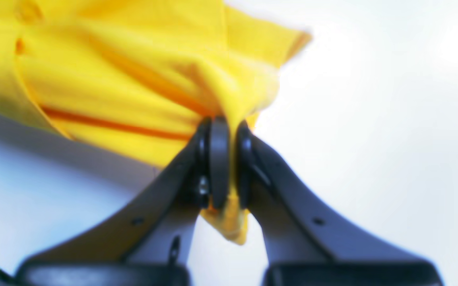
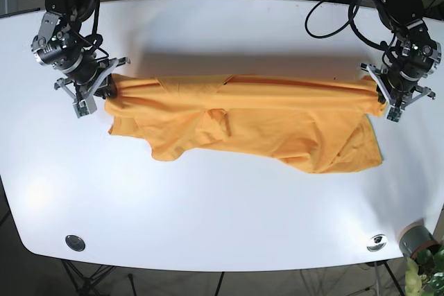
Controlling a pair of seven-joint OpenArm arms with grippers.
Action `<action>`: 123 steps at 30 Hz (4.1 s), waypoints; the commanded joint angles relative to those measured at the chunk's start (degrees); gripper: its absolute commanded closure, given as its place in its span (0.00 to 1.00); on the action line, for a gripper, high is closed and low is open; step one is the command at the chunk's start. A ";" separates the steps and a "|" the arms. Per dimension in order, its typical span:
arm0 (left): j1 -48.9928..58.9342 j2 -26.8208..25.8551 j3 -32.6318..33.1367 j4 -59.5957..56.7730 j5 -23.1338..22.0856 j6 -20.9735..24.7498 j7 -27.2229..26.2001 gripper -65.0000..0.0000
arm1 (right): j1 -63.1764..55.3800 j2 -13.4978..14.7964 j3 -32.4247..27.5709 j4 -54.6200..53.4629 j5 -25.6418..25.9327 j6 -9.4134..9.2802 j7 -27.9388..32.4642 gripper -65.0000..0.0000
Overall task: Fold the T-shirt properly
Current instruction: 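Release the T-shirt from both grippers, then move the right gripper along the T-shirt edge to grasp it, then lift the T-shirt high with both grippers and swing it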
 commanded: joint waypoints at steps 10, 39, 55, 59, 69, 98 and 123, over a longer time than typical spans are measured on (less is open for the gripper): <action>2.51 -1.23 -0.47 1.02 0.46 0.38 -0.90 1.00 | -5.36 -0.03 0.26 -0.03 4.14 -0.02 1.14 0.96; 2.25 -1.14 -0.03 0.93 0.55 0.38 -0.90 1.00 | 5.10 0.15 1.93 -6.62 8.27 -4.68 1.05 0.32; 2.07 -1.14 0.05 0.93 0.55 0.38 -0.90 1.00 | 17.67 0.85 -3.78 -21.12 7.22 -4.59 1.32 0.31; 2.07 -1.14 0.14 -0.48 0.55 0.38 -0.90 1.00 | 22.51 1.11 -9.06 -26.49 4.84 -4.68 5.10 0.31; 1.90 -1.14 0.14 -2.06 0.46 0.38 -0.90 1.00 | 31.65 0.94 -13.10 -43.98 -1.40 -4.24 12.57 0.30; -2.32 -1.14 0.14 -1.88 0.46 0.38 -0.90 1.00 | 30.15 -2.49 -19.08 -46.09 5.64 -4.68 14.94 0.94; -22.98 -1.14 9.28 5.06 0.64 0.38 -0.46 1.00 | 44.48 8.23 -15.47 -24.20 5.72 -4.24 2.63 0.97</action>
